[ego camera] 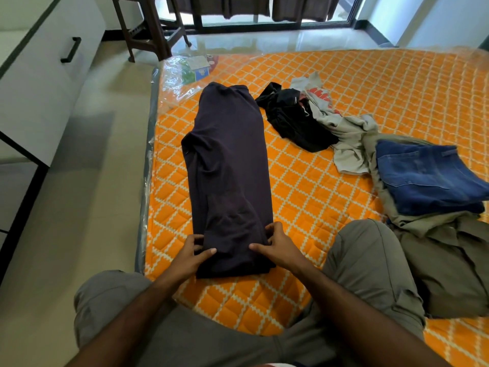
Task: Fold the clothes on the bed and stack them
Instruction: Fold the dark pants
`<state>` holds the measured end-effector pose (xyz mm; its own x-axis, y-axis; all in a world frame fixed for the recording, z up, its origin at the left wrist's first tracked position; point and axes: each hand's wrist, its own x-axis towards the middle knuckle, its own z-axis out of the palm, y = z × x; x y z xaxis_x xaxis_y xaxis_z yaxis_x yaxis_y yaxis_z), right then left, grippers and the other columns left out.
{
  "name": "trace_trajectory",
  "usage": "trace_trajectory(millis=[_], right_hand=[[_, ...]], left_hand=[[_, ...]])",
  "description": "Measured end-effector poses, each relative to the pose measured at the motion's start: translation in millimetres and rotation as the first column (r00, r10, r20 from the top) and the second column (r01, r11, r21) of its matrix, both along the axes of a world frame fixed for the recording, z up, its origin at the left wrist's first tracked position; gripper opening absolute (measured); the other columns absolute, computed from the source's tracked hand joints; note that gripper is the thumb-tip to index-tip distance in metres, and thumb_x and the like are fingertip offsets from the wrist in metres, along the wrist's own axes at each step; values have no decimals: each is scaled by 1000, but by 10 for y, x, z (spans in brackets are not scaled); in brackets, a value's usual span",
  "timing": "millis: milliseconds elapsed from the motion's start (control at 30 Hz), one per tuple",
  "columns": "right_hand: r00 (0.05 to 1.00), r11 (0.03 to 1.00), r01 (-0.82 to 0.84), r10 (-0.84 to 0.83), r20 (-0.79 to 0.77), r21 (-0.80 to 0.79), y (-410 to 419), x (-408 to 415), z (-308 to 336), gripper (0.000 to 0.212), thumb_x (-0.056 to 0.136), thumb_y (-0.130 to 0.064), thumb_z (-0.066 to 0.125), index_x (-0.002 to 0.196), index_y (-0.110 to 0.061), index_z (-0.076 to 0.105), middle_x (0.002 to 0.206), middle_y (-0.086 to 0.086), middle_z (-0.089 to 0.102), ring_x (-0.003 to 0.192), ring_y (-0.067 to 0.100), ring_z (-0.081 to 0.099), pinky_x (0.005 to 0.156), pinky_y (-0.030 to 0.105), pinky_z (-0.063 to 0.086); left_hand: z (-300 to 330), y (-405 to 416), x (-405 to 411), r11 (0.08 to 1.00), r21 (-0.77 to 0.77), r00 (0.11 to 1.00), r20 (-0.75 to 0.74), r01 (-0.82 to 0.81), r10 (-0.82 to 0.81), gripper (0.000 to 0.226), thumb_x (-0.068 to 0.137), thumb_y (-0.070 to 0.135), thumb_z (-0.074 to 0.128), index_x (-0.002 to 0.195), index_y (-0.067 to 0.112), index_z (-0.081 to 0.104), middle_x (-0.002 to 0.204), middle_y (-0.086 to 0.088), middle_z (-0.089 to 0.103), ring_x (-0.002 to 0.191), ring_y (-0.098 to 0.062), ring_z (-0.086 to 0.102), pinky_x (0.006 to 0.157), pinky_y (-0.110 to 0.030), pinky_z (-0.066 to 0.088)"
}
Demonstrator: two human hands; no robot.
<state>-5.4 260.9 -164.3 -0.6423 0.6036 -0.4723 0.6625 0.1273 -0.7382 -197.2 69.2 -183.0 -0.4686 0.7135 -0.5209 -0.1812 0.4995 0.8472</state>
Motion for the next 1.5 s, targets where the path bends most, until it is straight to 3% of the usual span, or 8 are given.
trace_trajectory(millis=[200, 367, 600, 867, 1000, 1133, 1267, 1500], right_hand=[[993, 989, -109, 104, 55, 103, -7, 7, -120, 59, 83, -23, 80, 121, -20, 34, 111, -3, 55, 101, 21, 62, 85, 46, 55], [922, 789, -384, 355, 154, 480, -158, 139, -143, 83, 79, -43, 69, 148, -17, 30, 146, 9, 34, 129, 31, 40, 105, 44, 44], [647, 262, -733, 552, 526, 628, -394, 25, -371, 83, 91, -37, 37, 159, 1, 10, 166, 24, 0, 154, 37, -3, 124, 54, 0], [662, 419, -746, 552, 508, 517, -364, -91, -365, 58, 99, -13, 22, 153, 3, 31, 159, 30, 26, 149, 43, 25, 119, 51, 30], [521, 458, -852, 697, 493, 254, -191, -125, 58, 65, 106, -9, 34, 160, -6, -2, 165, 23, -12, 154, 36, -8, 126, 45, 3], [454, 485, -874, 794, 403, 29, -90, -165, 478, 61, 102, -16, 48, 159, -12, 24, 162, 21, 25, 147, 36, 30, 117, 43, 31], [474, 533, -840, 812, 339, -102, -62, -91, 880, 54, 90, 1, 46, 139, -20, 55, 113, 10, 66, 98, 21, 66, 78, 33, 51], [422, 486, -824, 870, 257, -291, -108, 85, 1070, 50, 76, 2, 45, 121, -10, 64, 102, 12, 70, 87, 24, 64, 71, 35, 50]], left_hand=[[89, 212, -160, 988, 36, 940, -315, 152, -133, 63, 85, -5, 70, 118, 42, 42, 120, -12, 55, 99, -28, 64, 84, -39, 57], [31, 109, 50, 916, -240, 356, -866, 323, -352, 58, 82, 32, 73, 134, 21, 51, 151, -8, 32, 132, -31, 42, 105, -43, 43], [-255, -92, 296, 646, -646, -169, -748, 406, -642, 92, 74, 48, 50, 152, 2, 33, 158, -23, 32, 146, -42, 30, 118, -56, 7], [-200, 255, 262, 557, -741, -66, -621, 375, -781, 59, 94, 14, 23, 150, -4, 17, 156, -33, 19, 145, -47, 25, 116, -56, 24], [197, 395, 199, 341, -751, 109, -342, 566, -933, 74, 100, 9, 39, 159, 9, -6, 163, -19, -19, 152, -38, -9, 124, -45, 5], [651, 505, 145, 314, -551, 284, -142, 774, -948, 62, 90, 8, 37, 152, 11, 35, 156, -20, 33, 140, -35, 39, 115, -41, 34], [961, 499, 229, 413, -373, 454, 26, 831, -890, 18, 75, 5, 44, 82, 17, 57, 71, -4, 45, 49, -9, 41, 51, -27, 36], [979, 305, 290, 362, -265, 421, 214, 894, -881, 56, 78, 39, 57, 119, 1, 63, 105, -3, 60, 96, -20, 55, 84, -34, 40]])
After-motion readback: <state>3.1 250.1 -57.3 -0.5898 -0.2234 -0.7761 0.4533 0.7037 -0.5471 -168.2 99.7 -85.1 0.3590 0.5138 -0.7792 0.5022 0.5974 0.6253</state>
